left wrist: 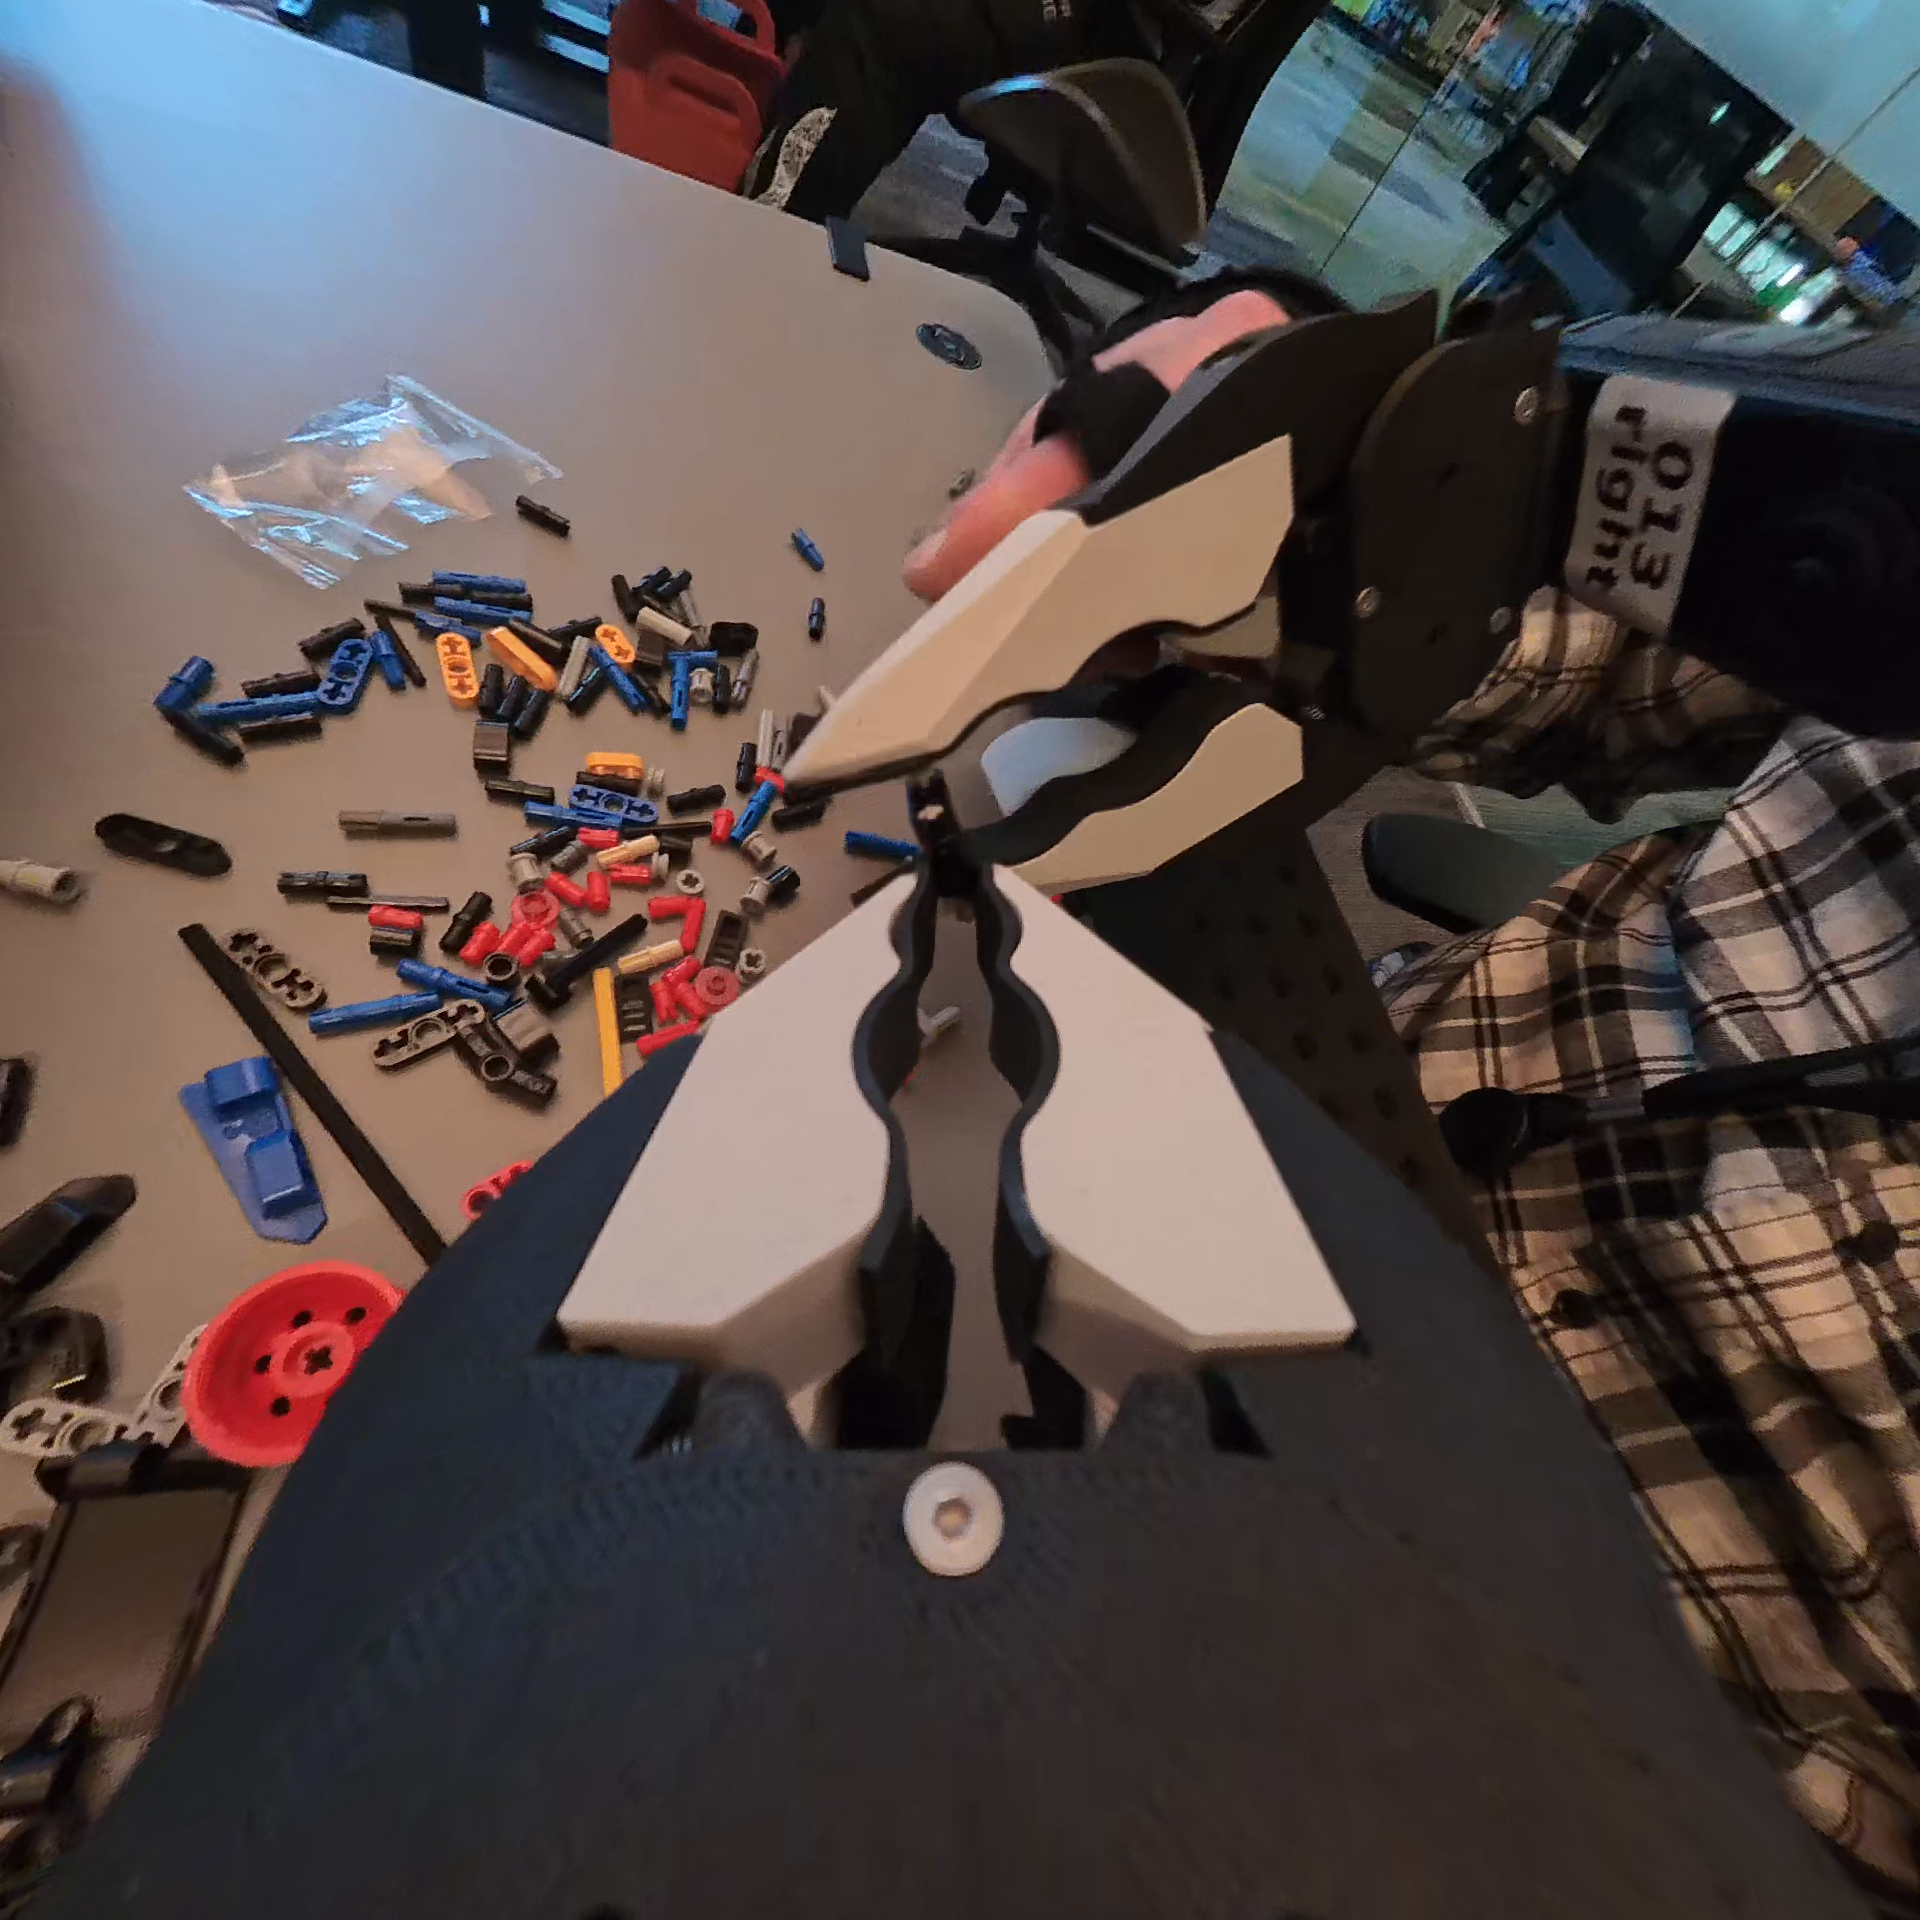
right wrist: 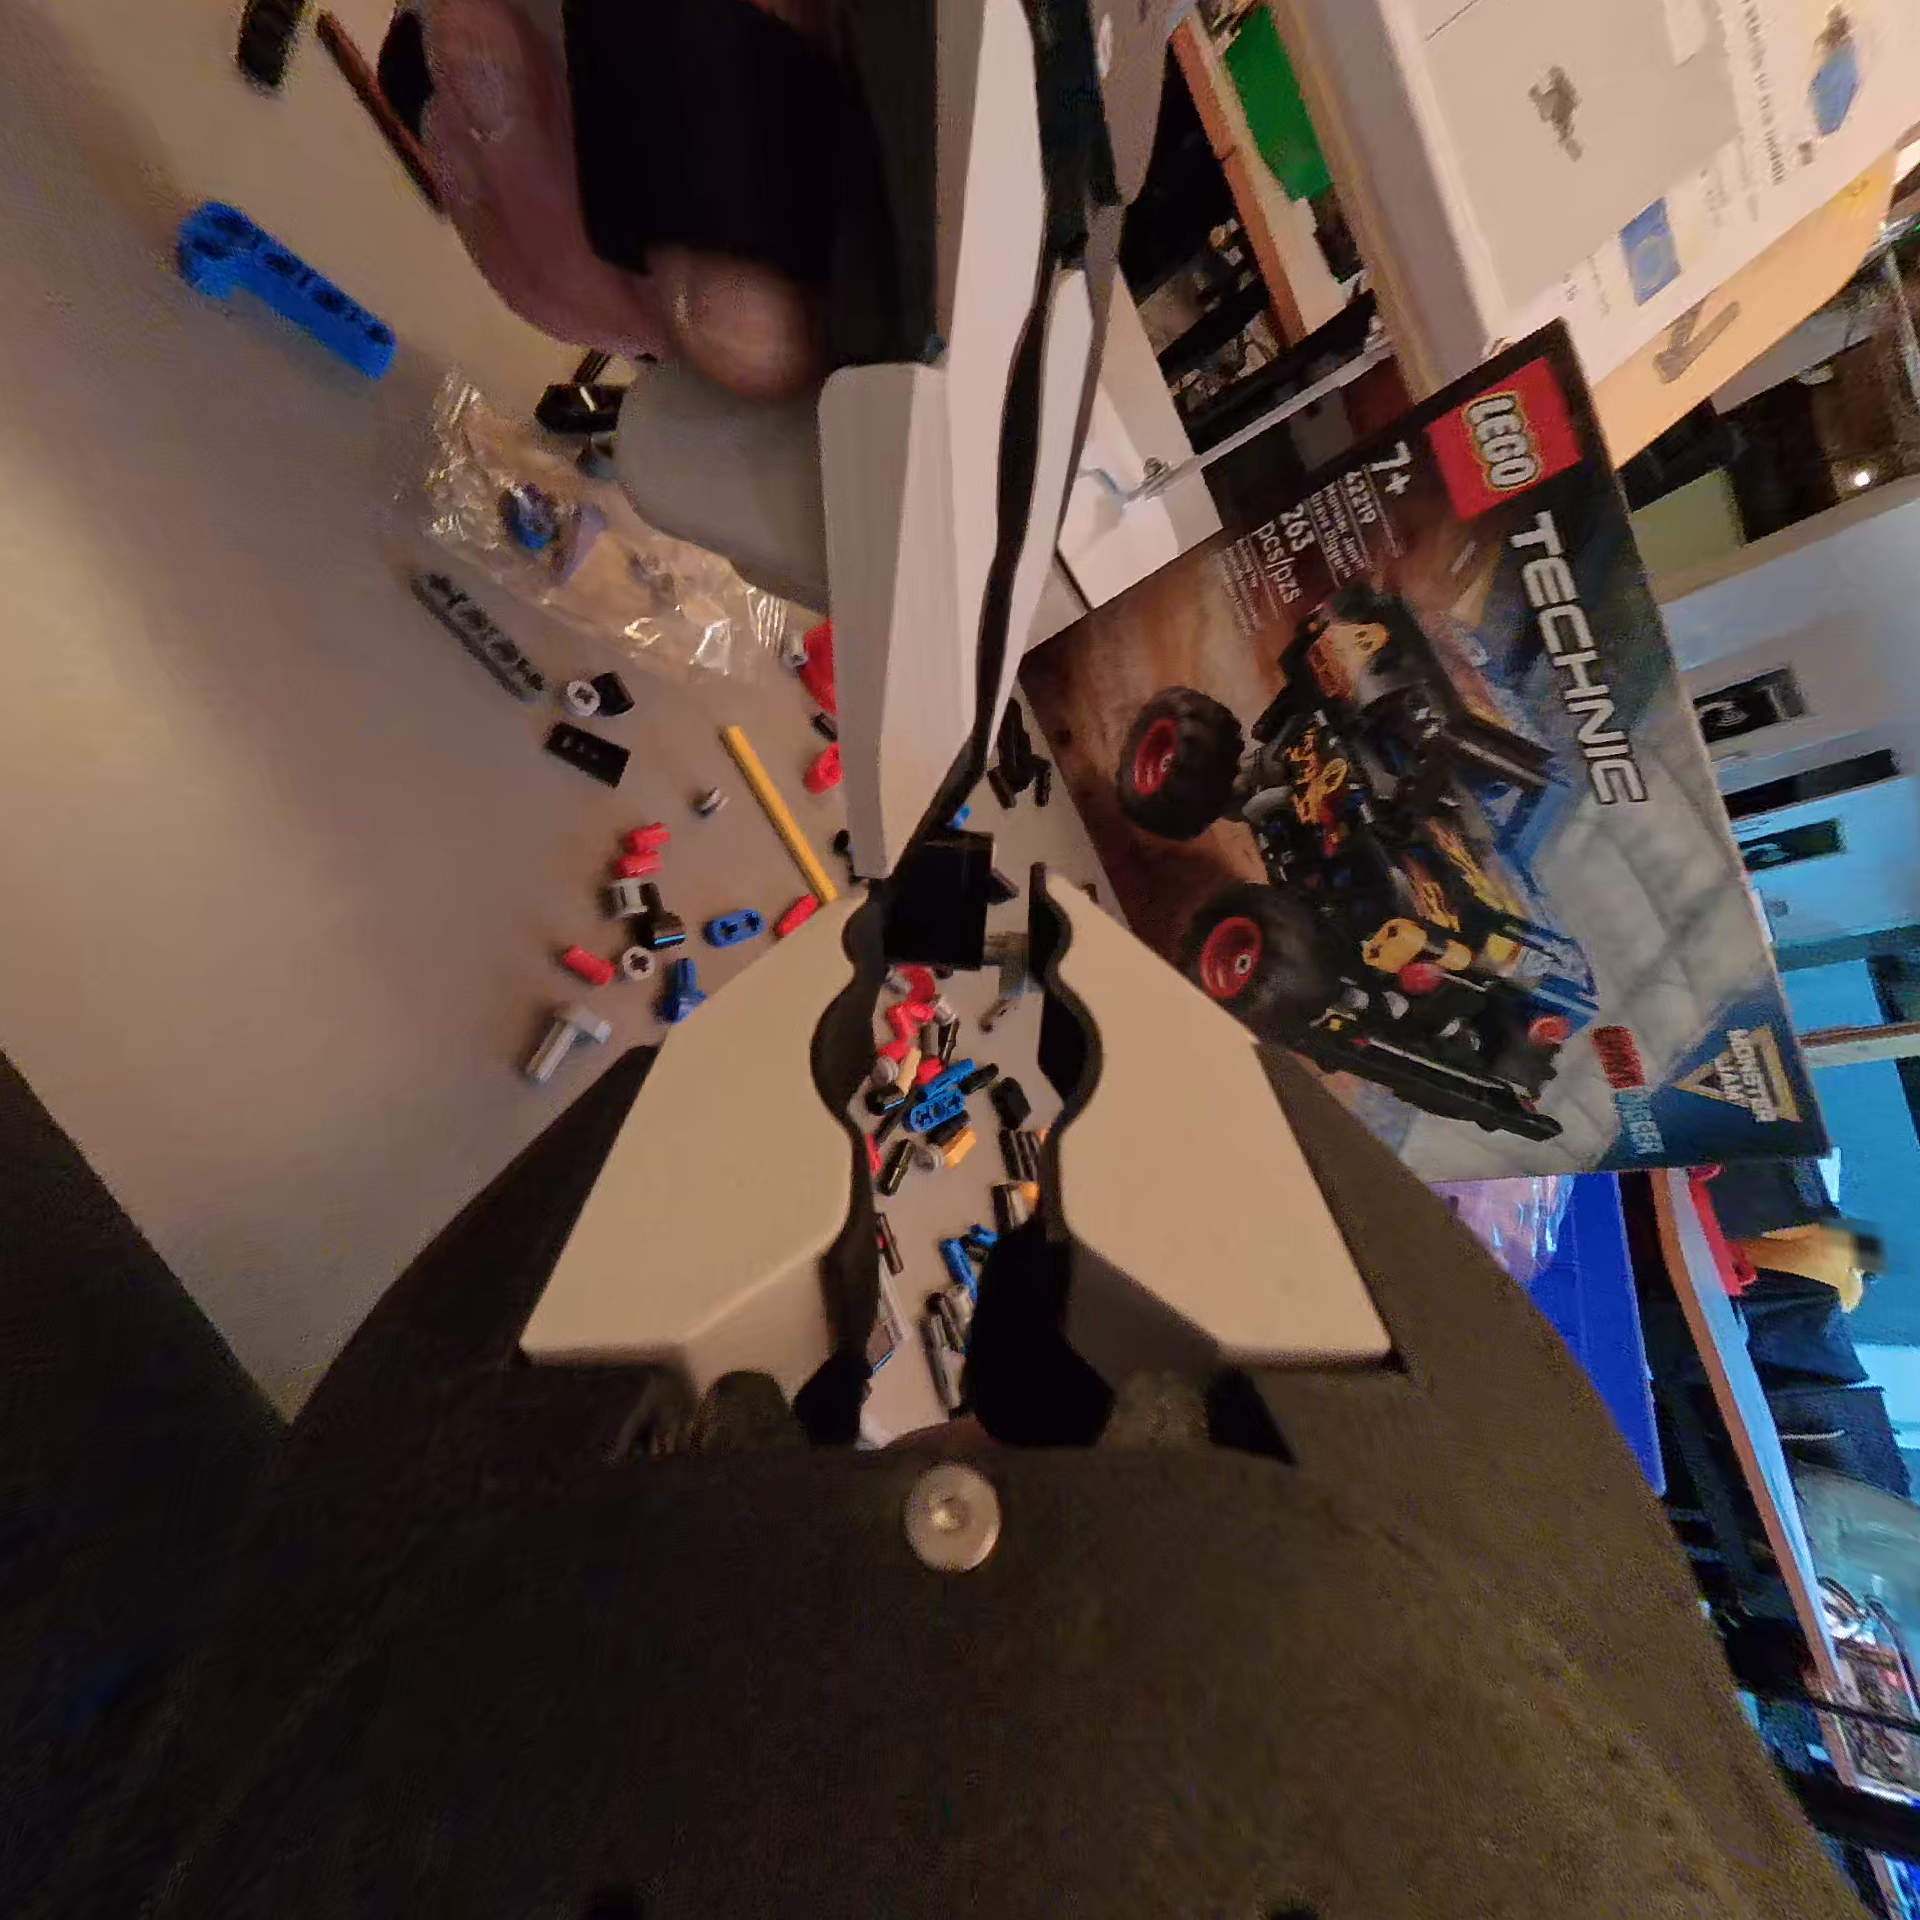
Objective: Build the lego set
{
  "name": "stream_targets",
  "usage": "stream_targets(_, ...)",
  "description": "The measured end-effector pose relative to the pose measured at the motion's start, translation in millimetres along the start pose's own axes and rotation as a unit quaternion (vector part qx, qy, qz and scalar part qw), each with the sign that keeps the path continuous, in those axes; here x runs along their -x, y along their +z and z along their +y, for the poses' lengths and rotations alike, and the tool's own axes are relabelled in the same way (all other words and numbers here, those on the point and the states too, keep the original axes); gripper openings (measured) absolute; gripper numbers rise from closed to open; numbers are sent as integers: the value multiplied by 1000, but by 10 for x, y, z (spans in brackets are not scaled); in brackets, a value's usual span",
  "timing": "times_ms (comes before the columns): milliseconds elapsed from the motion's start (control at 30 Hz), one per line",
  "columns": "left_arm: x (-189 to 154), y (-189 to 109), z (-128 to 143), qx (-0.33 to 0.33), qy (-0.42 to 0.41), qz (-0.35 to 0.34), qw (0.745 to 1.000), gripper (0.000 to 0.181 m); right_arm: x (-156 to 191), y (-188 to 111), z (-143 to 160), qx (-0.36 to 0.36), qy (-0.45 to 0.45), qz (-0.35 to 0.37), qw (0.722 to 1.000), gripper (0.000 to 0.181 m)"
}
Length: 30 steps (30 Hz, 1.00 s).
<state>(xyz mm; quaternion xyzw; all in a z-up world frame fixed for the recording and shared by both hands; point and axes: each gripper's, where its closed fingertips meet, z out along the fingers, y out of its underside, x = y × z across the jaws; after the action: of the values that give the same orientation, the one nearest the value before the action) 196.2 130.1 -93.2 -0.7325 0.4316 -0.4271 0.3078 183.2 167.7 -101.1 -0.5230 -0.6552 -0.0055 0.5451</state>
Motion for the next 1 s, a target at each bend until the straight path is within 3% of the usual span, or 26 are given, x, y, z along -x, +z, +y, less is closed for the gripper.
stream_targets(200, -33, 9, -30, -1, 13, -3, 1000, 6, 2, -17, -7, -10, 36, -11, 999, 25)
stream_targets(433, -27, 14, -22, -5, 19, -10, 1000, 5, 56, 24, -6, 12, 0, -2, 1000, 23)
stream_targets(567, -18, 61, 13, -1, 19, -9, 1000, 9, 194, 67, 28, 21, 26, -44, 998, 23)
stream_targets(633, -33, 27, -78, -34, 11, 0, 999, 11, 93, 35, -19, 12, 32, -28, 999, 23)
stream_targets(733, -16, 9, -85, -19, 39, -24, 999, 13, 11, 36, -54, 18, 7, 0, 1000, 24)
stream_targets(900, 9, 14, -95, -21, 41, -36, 998, 35, -43, 40, -41, 41, -47, 26, 998, 25)
stream_targets(1000, 22, 17, -126, -26, 48, -51, 997, 14, -35, 26, -100, 37, -60, 30, 997, 24)
